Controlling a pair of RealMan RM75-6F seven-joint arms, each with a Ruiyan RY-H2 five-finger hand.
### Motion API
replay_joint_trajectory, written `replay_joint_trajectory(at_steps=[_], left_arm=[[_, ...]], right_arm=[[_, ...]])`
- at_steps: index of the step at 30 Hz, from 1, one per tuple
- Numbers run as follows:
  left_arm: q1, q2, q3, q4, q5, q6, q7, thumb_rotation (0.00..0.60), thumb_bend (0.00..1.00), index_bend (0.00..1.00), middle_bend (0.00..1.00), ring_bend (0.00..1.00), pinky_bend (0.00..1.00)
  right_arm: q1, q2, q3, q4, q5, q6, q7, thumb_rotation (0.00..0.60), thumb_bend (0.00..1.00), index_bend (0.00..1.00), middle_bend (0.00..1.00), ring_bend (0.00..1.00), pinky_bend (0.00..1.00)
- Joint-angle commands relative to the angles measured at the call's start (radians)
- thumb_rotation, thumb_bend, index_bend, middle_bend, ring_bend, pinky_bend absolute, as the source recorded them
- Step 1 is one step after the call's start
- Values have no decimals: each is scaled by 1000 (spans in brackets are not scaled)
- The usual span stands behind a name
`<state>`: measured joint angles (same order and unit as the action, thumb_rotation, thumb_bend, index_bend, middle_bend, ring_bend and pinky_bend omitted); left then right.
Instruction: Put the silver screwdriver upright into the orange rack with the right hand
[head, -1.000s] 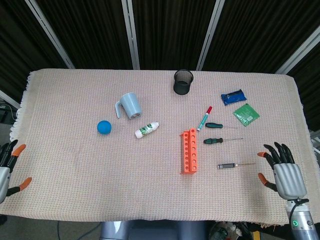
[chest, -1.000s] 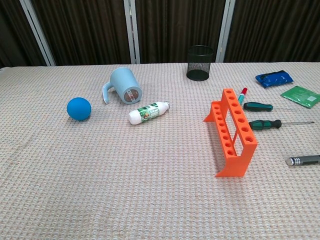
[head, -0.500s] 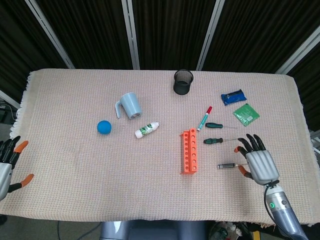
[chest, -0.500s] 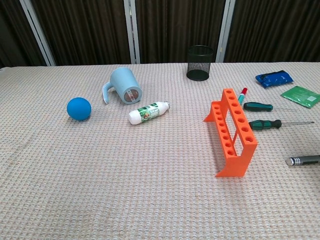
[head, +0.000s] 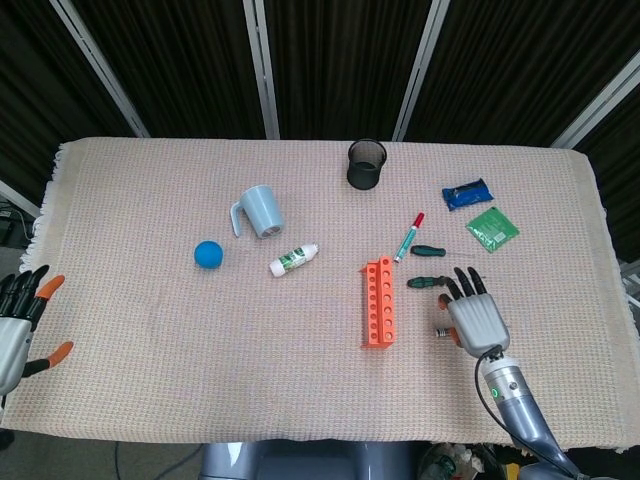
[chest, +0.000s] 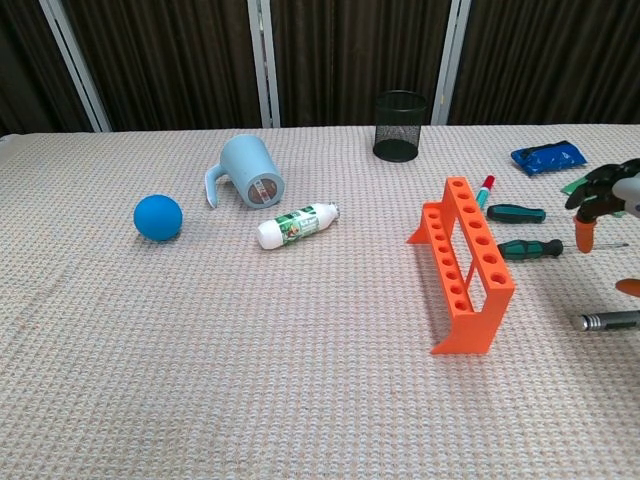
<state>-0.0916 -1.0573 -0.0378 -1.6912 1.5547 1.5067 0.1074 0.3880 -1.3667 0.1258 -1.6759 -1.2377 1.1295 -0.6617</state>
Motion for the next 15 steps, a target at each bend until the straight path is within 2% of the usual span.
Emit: replay_joint_trajectory(at_steps=[1,5,15], left_arm=[[-4,-2,-2,0,-2,-4,4,600,182,117,0,0,0],[-11,-6,-2,-1,-2,-13,6,600,182,117,0,0,0],[-19,-11,-1,4,-9,-27,2,600,181,118,0,0,0]], right_arm=[[25,-25,-10,17,30,-20,-51,600,220,424,162,0,0],[51,-46,-29,37,63,-42,-128,600,219,423,165,0,0],[80,-76,-49,57,149,-58,-192,600,215,435,165,0,0]])
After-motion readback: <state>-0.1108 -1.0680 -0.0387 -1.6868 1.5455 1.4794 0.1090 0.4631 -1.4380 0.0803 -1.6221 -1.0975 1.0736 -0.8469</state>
